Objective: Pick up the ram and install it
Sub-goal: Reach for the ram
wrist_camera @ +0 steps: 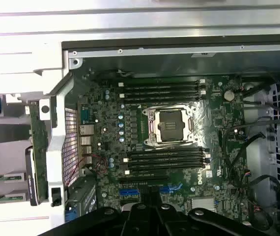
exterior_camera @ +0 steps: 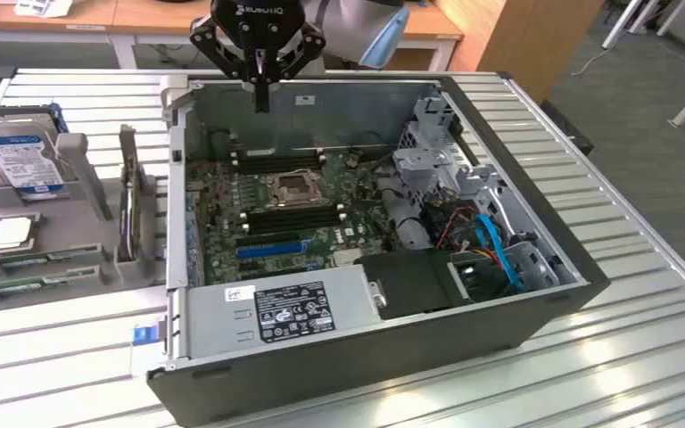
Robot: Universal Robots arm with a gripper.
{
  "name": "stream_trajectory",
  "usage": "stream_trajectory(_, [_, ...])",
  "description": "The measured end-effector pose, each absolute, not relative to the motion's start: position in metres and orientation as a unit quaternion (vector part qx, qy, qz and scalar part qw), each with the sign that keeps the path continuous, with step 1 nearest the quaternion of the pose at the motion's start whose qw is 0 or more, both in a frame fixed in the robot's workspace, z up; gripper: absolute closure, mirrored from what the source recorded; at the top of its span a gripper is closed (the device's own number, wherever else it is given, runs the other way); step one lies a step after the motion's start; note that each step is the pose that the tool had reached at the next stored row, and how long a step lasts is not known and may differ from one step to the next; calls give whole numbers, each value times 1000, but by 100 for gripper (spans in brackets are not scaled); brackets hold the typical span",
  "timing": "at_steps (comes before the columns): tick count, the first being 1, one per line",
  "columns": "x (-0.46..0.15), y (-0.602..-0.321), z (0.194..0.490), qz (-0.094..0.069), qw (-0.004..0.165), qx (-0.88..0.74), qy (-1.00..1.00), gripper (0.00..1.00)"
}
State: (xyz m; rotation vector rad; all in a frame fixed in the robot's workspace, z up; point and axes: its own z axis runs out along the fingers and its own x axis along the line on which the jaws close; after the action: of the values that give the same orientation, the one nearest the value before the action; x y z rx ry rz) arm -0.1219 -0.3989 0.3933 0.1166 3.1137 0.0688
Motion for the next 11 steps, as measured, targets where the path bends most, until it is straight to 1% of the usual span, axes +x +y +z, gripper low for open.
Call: stream_trajectory(11, [-124, -399, 393, 22, 12, 37, 999, 90])
